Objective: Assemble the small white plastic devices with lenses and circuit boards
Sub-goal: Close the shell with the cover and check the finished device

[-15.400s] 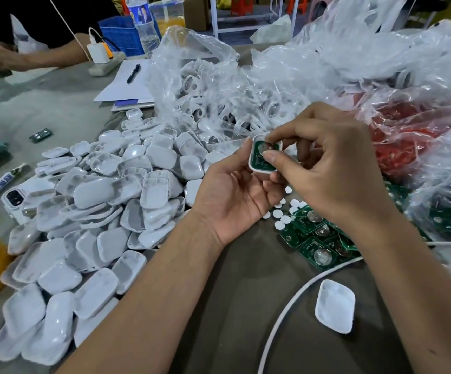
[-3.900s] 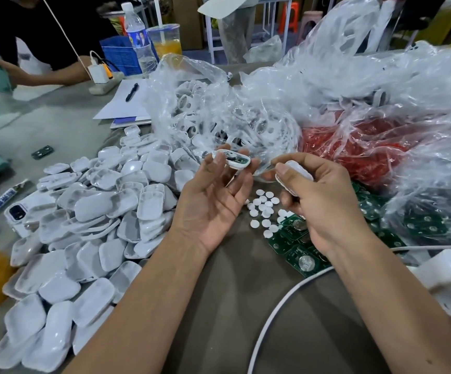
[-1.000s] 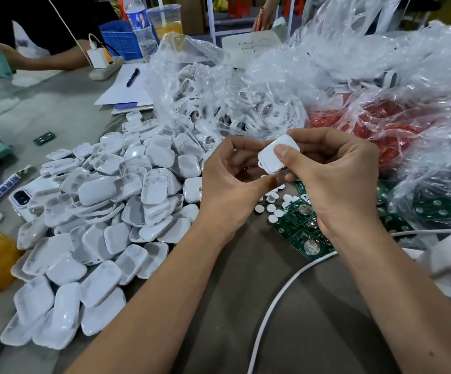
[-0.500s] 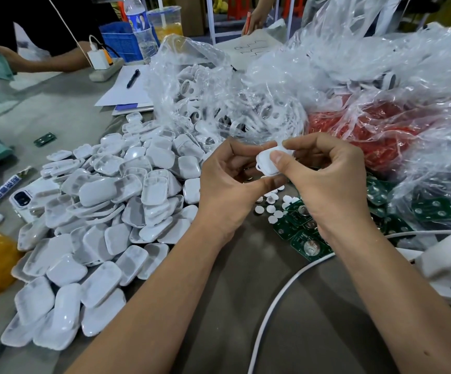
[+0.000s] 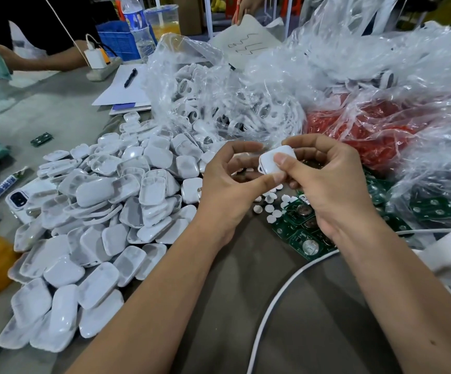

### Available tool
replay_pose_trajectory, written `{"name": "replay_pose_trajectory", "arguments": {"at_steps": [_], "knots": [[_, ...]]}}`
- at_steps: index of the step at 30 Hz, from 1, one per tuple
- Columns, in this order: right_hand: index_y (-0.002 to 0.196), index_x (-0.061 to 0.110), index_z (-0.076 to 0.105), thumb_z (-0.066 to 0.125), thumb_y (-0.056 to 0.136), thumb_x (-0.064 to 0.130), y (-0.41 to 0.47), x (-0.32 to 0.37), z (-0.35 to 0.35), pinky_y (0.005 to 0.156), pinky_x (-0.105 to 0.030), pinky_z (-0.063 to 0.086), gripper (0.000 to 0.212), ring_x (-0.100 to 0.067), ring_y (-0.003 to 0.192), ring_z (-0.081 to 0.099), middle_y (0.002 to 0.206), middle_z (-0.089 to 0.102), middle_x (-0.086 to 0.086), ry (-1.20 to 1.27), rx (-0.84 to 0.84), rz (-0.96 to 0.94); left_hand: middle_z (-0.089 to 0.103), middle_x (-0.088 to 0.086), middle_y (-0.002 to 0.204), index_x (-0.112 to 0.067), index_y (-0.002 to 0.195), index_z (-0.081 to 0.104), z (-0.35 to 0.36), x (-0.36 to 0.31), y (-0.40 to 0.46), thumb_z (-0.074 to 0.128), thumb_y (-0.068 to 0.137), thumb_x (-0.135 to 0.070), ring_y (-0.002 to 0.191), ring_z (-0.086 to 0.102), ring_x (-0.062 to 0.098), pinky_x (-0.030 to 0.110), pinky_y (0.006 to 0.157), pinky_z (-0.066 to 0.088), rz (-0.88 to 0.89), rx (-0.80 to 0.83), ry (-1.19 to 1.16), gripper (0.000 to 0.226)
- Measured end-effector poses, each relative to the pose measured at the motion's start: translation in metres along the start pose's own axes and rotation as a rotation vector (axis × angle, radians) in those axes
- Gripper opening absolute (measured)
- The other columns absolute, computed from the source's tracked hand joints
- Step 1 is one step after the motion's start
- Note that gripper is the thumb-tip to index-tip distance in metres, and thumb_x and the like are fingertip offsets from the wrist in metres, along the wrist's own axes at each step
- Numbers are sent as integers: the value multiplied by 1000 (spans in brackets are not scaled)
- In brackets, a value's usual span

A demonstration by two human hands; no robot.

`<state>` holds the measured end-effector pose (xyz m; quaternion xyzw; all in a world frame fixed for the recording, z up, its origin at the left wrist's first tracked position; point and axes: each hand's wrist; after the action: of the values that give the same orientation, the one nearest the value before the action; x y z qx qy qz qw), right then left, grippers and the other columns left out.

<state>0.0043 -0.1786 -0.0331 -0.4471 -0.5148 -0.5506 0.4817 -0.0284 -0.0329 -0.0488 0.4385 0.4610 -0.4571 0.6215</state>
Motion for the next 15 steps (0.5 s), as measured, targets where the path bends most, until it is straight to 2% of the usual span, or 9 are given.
{"name": "replay_pose_trajectory", "arguments": {"at_steps": [2, 4, 9, 13, 15], "knots": [[95, 17, 76, 86, 82, 5, 0, 0, 0, 49, -18, 51, 20, -8, 56, 68, 80, 74, -7, 4, 5, -11, 74, 15, 91, -6, 105, 69, 1, 0, 0, 81, 86, -10, 83, 76, 33, 33, 75, 61, -83, 17, -87, 23], [95, 17, 76, 87, 81, 7, -2, 1, 1, 49, -20, 52, 21, -10, 57, 69, 79, 73, -4, 4, 18, -14, 72, 11, 79, -5, 97, 71, 2, 0, 1, 71, 95, -12, 73, 75, 28, 29, 70, 61, -131, 5, -130, 8], [99, 15, 76, 85, 83, 6, -4, 0, 2, 50, -23, 53, 21, -16, 68, 75, 81, 73, -4, -33, 43, 3, 74, 11, 78, -11, 77, 74, 3, -1, 3, 66, 98, -9, 64, 73, 21, 33, 72, 64, -153, -41, -170, 23], [97, 17, 77, 85, 83, 6, -5, 1, 2, 58, -25, 58, 19, -21, 75, 77, 81, 73, -1, -22, 48, 28, 71, 12, 78, -3, 84, 70, 3, 1, 3, 67, 98, -8, 63, 70, 17, 33, 71, 64, -139, -51, -146, 15], [96, 18, 77, 84, 85, 7, -6, 2, 3, 55, -24, 56, 17, -20, 70, 76, 79, 74, -1, -3, 59, 55, 70, 8, 74, -1, 85, 69, 3, 1, 3, 66, 98, -7, 60, 69, 15, 31, 70, 64, -135, -55, -147, 14]]}}
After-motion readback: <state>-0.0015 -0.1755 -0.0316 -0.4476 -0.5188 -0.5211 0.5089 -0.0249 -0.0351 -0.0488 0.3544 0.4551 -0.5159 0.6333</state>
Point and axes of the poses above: each hand's wrist, its own y-axis towards the middle knuckle, its own z-axis out of the palm, x = y × z
